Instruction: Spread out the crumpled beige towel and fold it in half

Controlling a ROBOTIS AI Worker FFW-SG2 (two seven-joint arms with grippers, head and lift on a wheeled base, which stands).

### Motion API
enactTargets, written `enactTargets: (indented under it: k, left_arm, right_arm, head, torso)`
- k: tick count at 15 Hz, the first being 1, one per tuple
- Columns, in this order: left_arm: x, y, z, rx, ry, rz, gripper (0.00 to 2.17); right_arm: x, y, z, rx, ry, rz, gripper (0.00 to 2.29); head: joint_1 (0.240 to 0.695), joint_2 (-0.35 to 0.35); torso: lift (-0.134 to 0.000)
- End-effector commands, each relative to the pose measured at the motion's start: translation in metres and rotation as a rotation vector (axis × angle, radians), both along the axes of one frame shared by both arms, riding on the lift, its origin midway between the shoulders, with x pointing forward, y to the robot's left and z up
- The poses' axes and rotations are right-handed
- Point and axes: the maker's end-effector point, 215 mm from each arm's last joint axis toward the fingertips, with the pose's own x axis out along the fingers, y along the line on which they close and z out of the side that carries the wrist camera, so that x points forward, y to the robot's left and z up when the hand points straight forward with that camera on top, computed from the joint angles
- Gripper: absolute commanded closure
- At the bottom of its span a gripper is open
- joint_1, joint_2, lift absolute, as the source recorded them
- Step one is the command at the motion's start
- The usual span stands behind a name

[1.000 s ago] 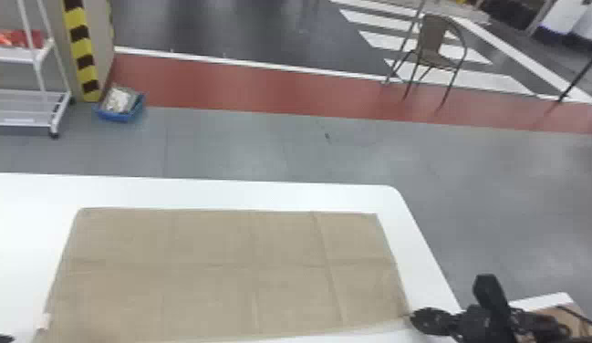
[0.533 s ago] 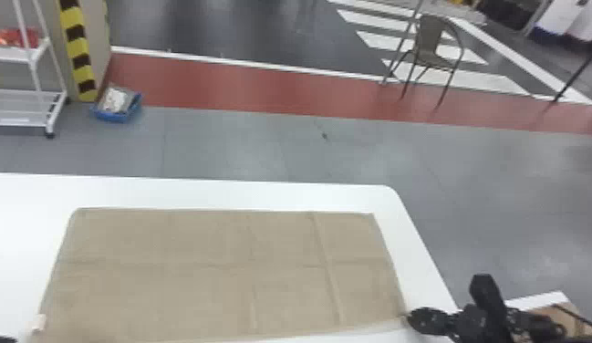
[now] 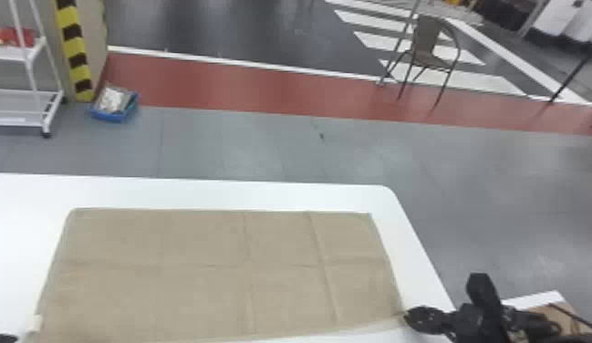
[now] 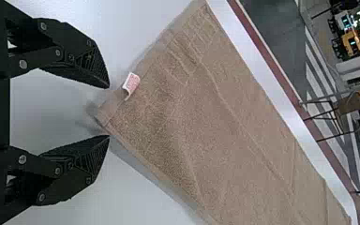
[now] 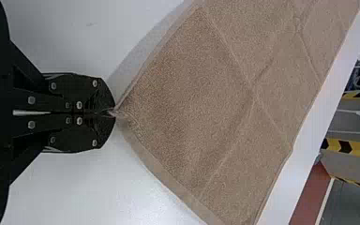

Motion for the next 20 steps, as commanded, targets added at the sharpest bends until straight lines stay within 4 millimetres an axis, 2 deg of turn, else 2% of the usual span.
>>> enactTargets:
  k: [1, 3, 4, 6, 7, 11, 15, 20]
  left_arm:
    - [0.0, -0.006, 0.0, -0.008, 0.003, -0.008, 0.6]
    - [0.0, -0.008, -0.002, -0.01, 0.005, -0.009, 0.67]
    - [0.0, -0.007, -0.001, -0.009, 0.003, -0.007, 0.86]
    - [0.0, -0.007, -0.001, -0.009, 0.003, -0.007, 0.88]
    - [0.0, -0.007, -0.002, -0.008, 0.004, -0.005, 1.04]
    - [0.003, 0.004, 0.011, -0.005, -0.019, 0.007, 1.3]
    - [-0.005, 0.02, 0.032, 0.028, -0.024, 0.035, 1.3]
    - [-0.027, 0.069, 0.063, 0.085, 0.056, 0.13, 1.3]
  right_arm:
    - [0.0, 0.0, 0.0, 0.001, 0.001, -0.001, 1.36]
    - [0.0, 0.0, 0.0, 0.001, 0.001, -0.001, 1.36]
    - [0.0, 0.0, 0.0, 0.001, 0.001, -0.001, 1.36]
    - [0.0, 0.0, 0.0, 0.001, 0.001, -0.001, 1.36]
    - [0.0, 0.0, 0.0, 0.0, -0.001, 0.002, 1.36]
    - [0.001, 0.0, 0.006, 0.009, -0.015, 0.002, 1.39]
    - [-0.001, -0.003, 0.037, 0.055, -0.064, -0.014, 1.4]
    - [-0.02, 0.003, 0.078, 0.106, -0.123, -0.021, 1.4]
  head:
    - [0.695, -0.33]
    - [0.695, -0.335]
    - [0.695, -0.338]
    - [0.695, -0.341]
    - [0.695, -0.341]
    - [0.695, -0.334]
    - [0.695, -0.32]
    - [0.695, -0.277]
  torso:
    - [0.0]
    - [0.0]
    - [0.0]
    - [0.0]
    - [0.0]
    - [0.0]
    - [0.0]
    - [0.0]
